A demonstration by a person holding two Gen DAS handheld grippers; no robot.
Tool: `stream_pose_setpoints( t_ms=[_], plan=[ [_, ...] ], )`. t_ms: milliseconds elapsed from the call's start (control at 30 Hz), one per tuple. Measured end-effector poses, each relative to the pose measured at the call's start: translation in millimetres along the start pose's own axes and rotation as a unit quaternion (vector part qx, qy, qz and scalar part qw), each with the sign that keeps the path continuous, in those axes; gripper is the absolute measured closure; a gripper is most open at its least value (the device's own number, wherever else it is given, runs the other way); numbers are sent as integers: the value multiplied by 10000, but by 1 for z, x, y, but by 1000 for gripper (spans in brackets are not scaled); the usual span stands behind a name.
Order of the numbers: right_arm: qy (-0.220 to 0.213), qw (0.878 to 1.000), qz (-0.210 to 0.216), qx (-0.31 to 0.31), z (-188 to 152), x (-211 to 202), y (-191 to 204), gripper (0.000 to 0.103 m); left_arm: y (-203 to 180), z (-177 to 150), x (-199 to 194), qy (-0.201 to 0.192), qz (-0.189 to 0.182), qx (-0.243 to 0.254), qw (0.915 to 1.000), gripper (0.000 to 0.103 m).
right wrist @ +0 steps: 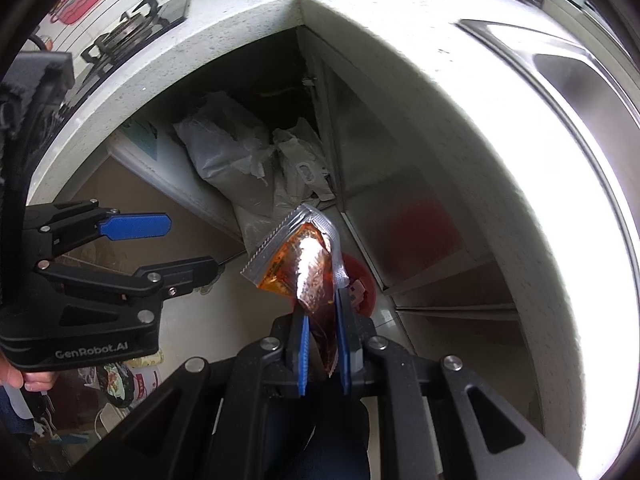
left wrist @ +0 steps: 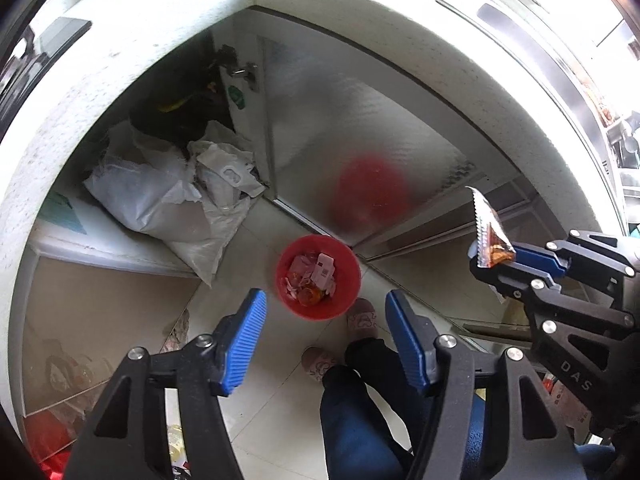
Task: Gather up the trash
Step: 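Open the left gripper over the bucket while the right gripper releases the sachet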
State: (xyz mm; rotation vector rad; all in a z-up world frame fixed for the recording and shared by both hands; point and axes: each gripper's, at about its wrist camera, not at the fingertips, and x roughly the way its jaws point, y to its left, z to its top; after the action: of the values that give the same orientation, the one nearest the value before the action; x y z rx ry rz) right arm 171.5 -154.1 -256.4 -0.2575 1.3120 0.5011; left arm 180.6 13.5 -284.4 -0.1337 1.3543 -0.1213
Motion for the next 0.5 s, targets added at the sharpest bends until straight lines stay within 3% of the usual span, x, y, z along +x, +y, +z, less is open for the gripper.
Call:
stream_pose_setpoints(
  t_ms=[267, 500],
  plan=[
    [218, 9989, 145, -384, 2, 25, 12, 92, 29, -13, 8, -114, 167, -454, 9988, 25],
    [493, 9969, 197, -577, 4, 59, 14, 92, 52, -21, 28, -240, 214, -744, 9967, 0]
  ],
)
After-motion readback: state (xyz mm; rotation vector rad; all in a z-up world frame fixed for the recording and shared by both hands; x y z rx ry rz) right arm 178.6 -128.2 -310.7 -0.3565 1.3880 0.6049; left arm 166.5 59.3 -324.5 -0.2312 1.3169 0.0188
